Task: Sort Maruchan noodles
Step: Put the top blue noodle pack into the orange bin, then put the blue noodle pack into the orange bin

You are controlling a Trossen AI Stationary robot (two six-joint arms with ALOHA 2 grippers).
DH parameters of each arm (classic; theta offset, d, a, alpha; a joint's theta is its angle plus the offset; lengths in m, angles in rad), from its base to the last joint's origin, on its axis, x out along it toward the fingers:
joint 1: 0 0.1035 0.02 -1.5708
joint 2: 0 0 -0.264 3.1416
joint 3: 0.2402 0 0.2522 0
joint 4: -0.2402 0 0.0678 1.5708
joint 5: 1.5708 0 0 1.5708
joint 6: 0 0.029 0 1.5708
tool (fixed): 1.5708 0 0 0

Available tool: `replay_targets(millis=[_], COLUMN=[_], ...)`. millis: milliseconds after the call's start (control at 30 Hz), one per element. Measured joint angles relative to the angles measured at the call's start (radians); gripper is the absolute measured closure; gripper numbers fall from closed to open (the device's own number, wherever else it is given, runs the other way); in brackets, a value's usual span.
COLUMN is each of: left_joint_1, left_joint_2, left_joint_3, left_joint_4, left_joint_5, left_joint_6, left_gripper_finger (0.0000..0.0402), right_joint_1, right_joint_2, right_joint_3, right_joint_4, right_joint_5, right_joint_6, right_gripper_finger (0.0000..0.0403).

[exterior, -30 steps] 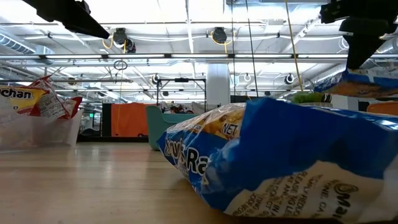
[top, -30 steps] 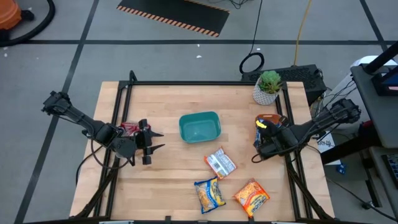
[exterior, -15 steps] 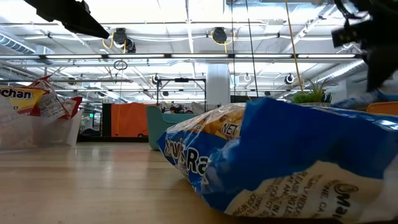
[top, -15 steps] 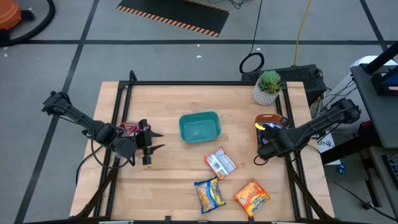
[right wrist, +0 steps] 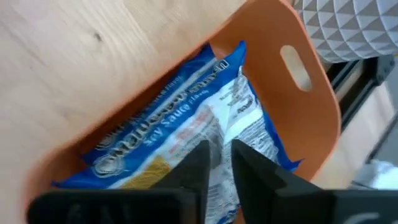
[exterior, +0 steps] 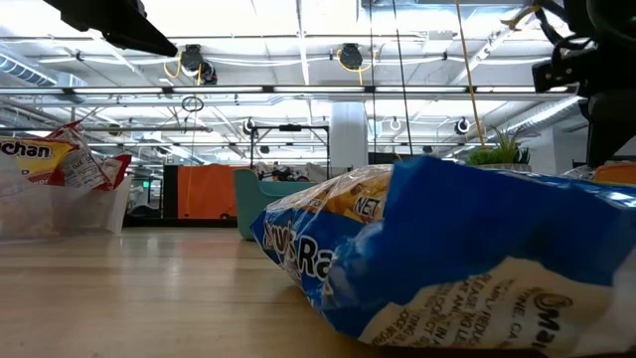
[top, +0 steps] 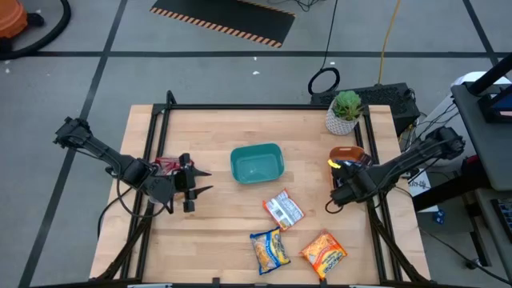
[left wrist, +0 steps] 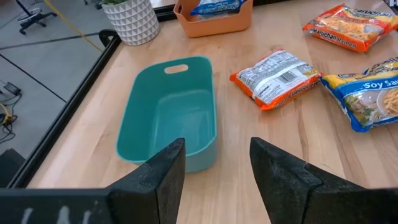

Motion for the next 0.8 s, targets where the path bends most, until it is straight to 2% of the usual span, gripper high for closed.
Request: replay_targets(millis=[200,300,400,667,800], left_joint_1=[0.0,0.0,0.0,-0.001,-0.001], left_joint_2=[0.0,0.014,0.042,0.228,0.336], left_joint_3=[0.0,0.0,0.0,0.0,0.0], left_joint_4=[0.0,0.005,0.035,0.208,0.326], left_joint_5=[0.0,0.001,0.052,0.207,0.274], left_joint_6=[-0.001,-0.001,0.017,0.147,0.222], left_gripper_finger=[0.0215,0.0215,0.0215,0.0215,0.0215], right_joint_1=[0.0,0.0,0.0,-0.002,-0.003], right_joint_2=[-0.023,-0.029,-0.029,-0.026,-0.026], right_joint_3=[0.11,0.175,0.211,0.213,0.213], right_joint_4=[0.005,0.029,0.109,0.409,0.544], right_joint_5=[-0.105,-0.101,-0.076,0.006,0.01], right_joint_6=[0.073,0.11,0.103,-0.078,-0.166], right_gripper_finger=[0.0298,0.0287,0.0285,0.0285,0.0284])
